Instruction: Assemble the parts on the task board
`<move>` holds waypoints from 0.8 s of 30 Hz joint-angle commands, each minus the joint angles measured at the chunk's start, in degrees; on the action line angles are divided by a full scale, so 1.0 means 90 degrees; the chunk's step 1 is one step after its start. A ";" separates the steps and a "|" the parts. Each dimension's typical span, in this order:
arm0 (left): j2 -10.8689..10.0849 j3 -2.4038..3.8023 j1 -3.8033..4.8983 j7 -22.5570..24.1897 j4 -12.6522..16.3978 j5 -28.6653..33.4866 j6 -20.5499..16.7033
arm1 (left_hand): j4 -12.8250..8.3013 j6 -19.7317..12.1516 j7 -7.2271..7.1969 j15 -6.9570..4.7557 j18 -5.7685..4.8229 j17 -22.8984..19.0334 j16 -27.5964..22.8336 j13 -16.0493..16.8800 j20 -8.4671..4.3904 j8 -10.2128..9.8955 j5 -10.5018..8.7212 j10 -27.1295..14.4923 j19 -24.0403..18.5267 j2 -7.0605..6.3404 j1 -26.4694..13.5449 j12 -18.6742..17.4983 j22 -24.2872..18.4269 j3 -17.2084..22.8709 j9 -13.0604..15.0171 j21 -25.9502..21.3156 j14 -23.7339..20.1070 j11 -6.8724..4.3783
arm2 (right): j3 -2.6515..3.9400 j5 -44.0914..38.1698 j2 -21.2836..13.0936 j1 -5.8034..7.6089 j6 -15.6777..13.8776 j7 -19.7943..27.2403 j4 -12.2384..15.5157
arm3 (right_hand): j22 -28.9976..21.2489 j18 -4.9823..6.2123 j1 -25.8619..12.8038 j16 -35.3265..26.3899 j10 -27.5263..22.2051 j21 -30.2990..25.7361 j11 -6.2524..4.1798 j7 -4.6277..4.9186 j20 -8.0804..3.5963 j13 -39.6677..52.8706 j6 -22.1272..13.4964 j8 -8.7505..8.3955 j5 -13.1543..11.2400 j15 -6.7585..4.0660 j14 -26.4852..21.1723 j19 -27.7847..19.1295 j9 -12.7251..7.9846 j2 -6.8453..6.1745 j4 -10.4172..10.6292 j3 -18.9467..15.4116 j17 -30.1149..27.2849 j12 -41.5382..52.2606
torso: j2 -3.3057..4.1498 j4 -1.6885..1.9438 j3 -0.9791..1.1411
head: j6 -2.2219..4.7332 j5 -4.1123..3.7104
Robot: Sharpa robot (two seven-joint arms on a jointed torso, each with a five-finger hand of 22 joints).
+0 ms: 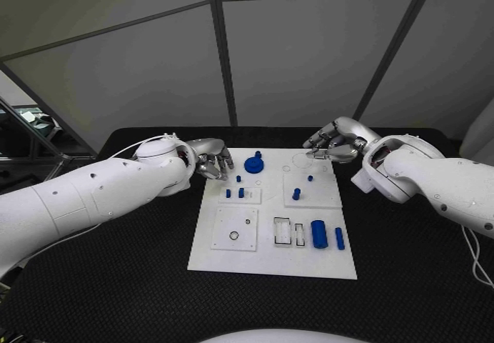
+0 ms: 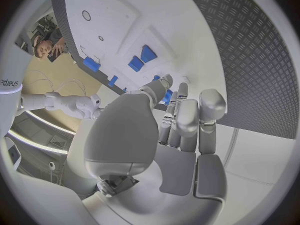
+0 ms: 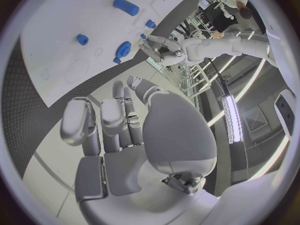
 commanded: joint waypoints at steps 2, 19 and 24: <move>-0.0218 0.0067 0.0011 0.0507 -0.0020 0.1344 -0.0571 | -0.0022 0.0386 0.0053 -0.0015 -0.0310 -0.0830 -0.0738 0.0061 -0.0003 0.0149 0.0055 0.0098 -0.0441 0.0012 0.0110 0.0077 -0.0574 0.0108 0.0049 -0.0709 -0.0285 0.0020 | 0.0002 -0.1662 -0.0086 -0.0041 0.0376 -0.0456 0.0093 | 0.0100 -0.0050 -0.0003 0.0063 0.0095 0.0075 0.0059 0.0018 0.0046 -0.0614 0.0176 -0.0004 -0.0041 0.0103 0.0067 0.0030 0.0019 -0.0044 -0.0162 0.0228 0.0035 -0.0640 | 0.0001 -0.0017 -0.0004 | 0.0044 -0.0132; -0.0801 0.0119 -0.0037 0.1832 0.0687 0.8134 -0.0516 | 0.0231 0.0702 0.0172 0.0156 -0.0065 -0.3173 -0.3569 0.0196 0.0147 0.0063 -0.0066 -0.0092 -0.1538 0.0281 -0.0262 0.0099 -0.2337 -0.0037 0.0136 -0.3121 -0.1436 0.0152 | -0.0106 -0.3923 -0.0089 -0.0231 0.0363 -0.1273 0.0343 | 0.0119 -0.0036 -0.0195 0.0187 -0.0047 0.0066 0.0241 0.0102 0.0198 -0.1577 0.0036 -0.0079 -0.0275 0.0242 0.0075 -0.0027 -0.0157 -0.0362 -0.0432 0.0240 0.0110 -0.1573 | 0.0013 -0.0004 -0.0001 | 0.0175 -0.0591; -0.0836 0.0119 -0.0049 0.1971 0.0718 0.8450 -0.0420 | 0.0224 0.0706 0.0170 0.0164 -0.0064 -0.3233 -0.3692 0.0212 0.0152 0.0046 -0.0073 -0.0102 -0.1514 0.0304 -0.0276 0.0108 -0.2420 -0.0061 0.0145 -0.3227 -0.1427 0.0151 | -0.0120 -0.4035 0.0003 -0.0260 0.0356 -0.1319 0.0328 | 0.0304 -0.0075 -0.0189 0.0321 -0.0005 0.0217 0.0255 0.0125 0.0204 -0.1658 0.0014 -0.0077 -0.0278 0.0244 0.0111 0.0072 -0.0187 -0.0331 -0.0456 0.0248 0.0260 -0.1611 | 0.0015 0.0000 0.0005 | 0.0147 -0.0591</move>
